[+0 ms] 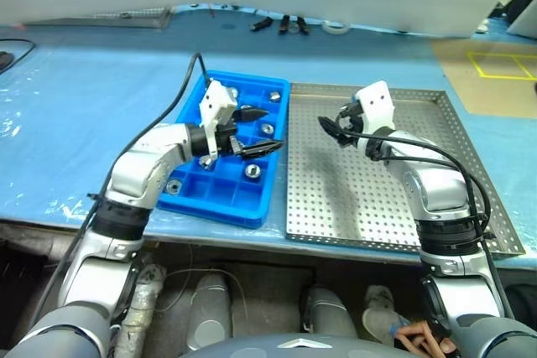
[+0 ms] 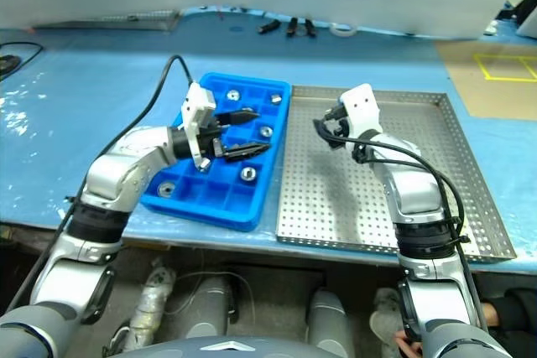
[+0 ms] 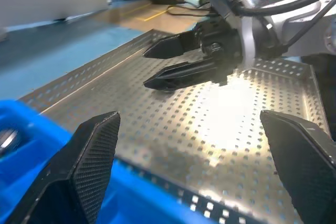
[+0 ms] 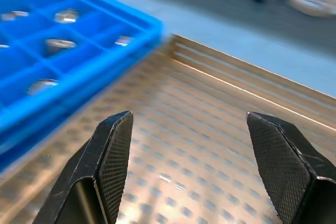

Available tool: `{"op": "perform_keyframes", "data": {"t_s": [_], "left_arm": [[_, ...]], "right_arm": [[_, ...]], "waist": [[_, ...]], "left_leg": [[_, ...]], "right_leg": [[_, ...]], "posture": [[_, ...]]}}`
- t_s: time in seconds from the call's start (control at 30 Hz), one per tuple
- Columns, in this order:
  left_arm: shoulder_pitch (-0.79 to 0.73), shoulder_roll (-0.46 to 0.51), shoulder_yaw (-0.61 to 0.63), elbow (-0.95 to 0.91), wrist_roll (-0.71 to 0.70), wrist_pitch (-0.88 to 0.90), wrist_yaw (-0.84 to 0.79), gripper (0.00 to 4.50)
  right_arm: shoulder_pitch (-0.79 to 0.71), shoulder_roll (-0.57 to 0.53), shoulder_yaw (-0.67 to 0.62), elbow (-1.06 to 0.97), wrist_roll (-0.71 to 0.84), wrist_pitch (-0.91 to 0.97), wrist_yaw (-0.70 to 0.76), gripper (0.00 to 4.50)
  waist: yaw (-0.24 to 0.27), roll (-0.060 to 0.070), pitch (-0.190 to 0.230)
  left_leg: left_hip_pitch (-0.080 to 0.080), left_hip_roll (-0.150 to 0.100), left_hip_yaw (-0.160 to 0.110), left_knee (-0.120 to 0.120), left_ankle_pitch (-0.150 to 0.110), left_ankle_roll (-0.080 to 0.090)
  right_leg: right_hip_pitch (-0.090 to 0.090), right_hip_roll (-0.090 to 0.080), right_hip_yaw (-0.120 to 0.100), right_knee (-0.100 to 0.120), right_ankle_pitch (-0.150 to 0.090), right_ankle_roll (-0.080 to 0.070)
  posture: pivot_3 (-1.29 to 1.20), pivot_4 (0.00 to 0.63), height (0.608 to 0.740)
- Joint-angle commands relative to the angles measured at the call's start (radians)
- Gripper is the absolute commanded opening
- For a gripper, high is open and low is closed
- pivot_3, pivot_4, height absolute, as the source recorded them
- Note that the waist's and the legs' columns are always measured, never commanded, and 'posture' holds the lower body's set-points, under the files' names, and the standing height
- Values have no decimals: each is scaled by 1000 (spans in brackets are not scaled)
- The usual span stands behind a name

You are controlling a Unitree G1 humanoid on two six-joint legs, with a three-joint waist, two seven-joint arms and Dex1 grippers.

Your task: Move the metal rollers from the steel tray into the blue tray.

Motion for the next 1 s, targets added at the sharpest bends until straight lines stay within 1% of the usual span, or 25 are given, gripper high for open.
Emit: {"op": "perform_keyframes", "data": {"t_s": [0.03, 0.13, 0.3, 0.4, 0.53, 0.7, 0.9, 1.0], "left_arm": [[-57, -32, -15, 62, 27, -65, -47, 4500], [-75, -51, -19, 93, 38, -82, -71, 4500], [-71, -58, -9, 95, 51, -83, -78, 4500], [-40, -48, 1, 32, 42, -49, -56, 4500], [-5, -37, 10, -38, 32, -8, -29, 4500], [12, -26, 22, -84, 28, 31, 4, 4500], [12, -18, 29, -102, 26, 54, 20, 4500], [11, -15, 32, -108, 22, 65, 21, 4500]], "right_arm": [[11, 39, -54, 11, -17, -21, -92, 3625], [-6, 93, -72, 89, -47, -57, -187, 3625], [-60, 159, -99, 281, -76, -143, -312, 3625], [-122, 182, -109, 445, -100, -233, -383, 3625], [-179, 193, -105, 609, -111, -347, -417, 3625], [-215, 217, -87, 679, -137, -367, -475, 3625], [-239, 225, -94, 706, -125, -371, -472, 3625], [-233, 231, -104, 687, -115, -374, -475, 3005]], "waist": [[-19, 0, 0], [-45, 0, 0], [-48, 0, 0], [-45, 0, 0], [-41, 0, 0], [-39, 0, 0], [-39, 0, 0], [-39, 0, 0]], "left_leg": [[0, 0, 0, 0, 0, 0], [0, 0, 1, 1, -1, 1], [1, 0, 1, 2, -1, 3], [0, 0, 2, 3, -1, 3], [0, 1, 3, 3, -1, 4], [-1, 1, 3, 3, -2, 6], [0, 1, 3, 4, -2, 5], [0, 1, 3, 4, -2, 5]], "right_leg": [[0, 0, 0, 0, 0, 0], [0, 0, 1, 0, -1, -2], [0, 0, 1, 0, 0, -2], [0, -1, 1, 0, 0, -3], [0, 0, 1, 0, 0, -3], [0, 0, 0, 0, 0, -3], [0, 0, 0, 0, 0, -3], [0, 0, 0, 0, 0, -3]], "posture": [[-190, 150, 740], [-205, 150, 740], [-185, 150, 740], [-159, 150, 740], [-125, 150, 740], [-102, 150, 740], [-89, 150, 740], [-89, 150, 740]]}}
